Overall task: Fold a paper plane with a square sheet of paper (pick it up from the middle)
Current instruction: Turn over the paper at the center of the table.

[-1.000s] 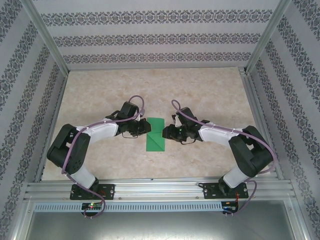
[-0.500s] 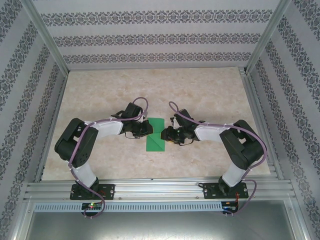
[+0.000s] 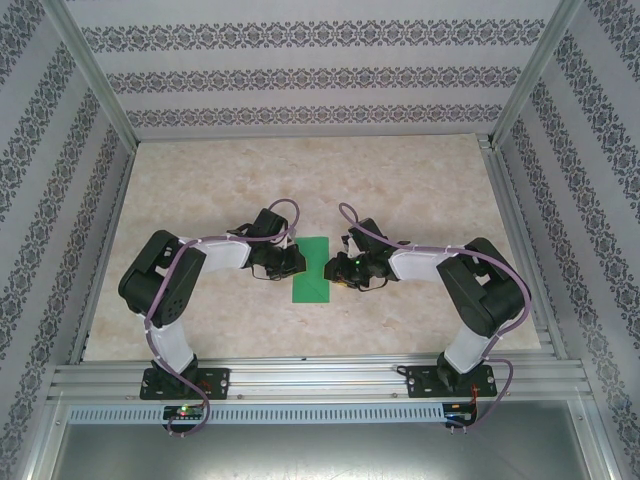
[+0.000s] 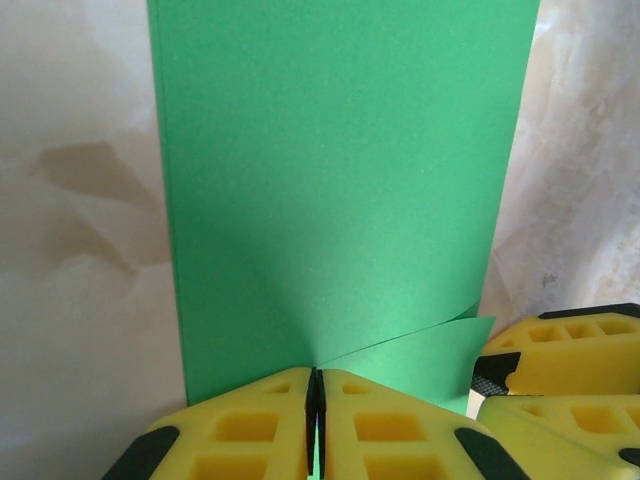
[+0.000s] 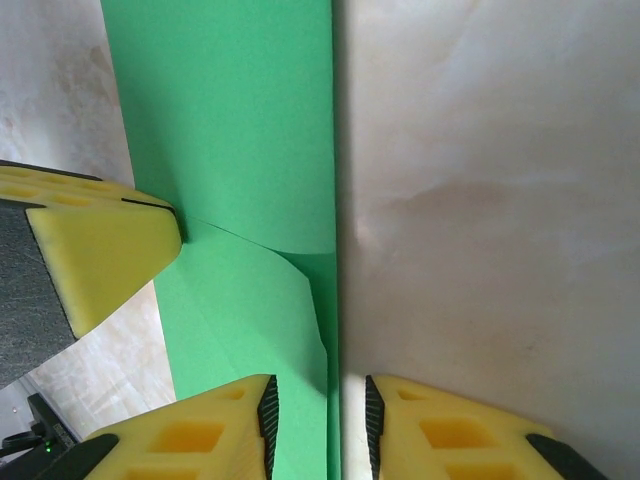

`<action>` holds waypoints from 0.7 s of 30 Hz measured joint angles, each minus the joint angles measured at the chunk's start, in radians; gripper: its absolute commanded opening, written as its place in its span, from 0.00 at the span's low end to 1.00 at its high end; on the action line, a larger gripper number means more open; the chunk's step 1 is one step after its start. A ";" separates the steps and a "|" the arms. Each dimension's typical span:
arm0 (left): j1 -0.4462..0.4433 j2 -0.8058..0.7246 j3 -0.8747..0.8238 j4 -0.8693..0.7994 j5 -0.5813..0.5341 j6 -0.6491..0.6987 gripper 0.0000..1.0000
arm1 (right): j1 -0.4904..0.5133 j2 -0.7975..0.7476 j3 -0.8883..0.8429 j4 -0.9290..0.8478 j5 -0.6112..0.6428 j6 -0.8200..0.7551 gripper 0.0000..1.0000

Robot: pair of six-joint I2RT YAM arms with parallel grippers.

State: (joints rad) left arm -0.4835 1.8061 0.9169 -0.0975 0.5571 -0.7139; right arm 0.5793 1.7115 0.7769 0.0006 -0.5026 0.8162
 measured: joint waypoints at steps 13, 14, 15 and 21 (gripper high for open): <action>0.000 0.000 0.002 0.000 0.000 0.000 0.13 | 0.001 0.019 0.000 0.044 -0.018 0.008 0.29; 0.000 0.000 0.002 0.000 0.000 0.000 0.13 | 0.001 0.019 0.000 0.046 -0.019 0.009 0.30; 0.000 0.000 0.002 0.000 0.000 0.000 0.13 | 0.001 0.019 0.000 0.048 -0.022 0.012 0.31; 0.000 0.000 0.002 0.000 -0.003 0.000 0.13 | 0.000 0.019 -0.001 0.067 -0.026 0.020 0.30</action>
State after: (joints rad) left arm -0.4835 1.8065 0.9192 -0.0975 0.5541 -0.7139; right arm 0.5797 1.7309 0.7757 0.0677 -0.5282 0.8364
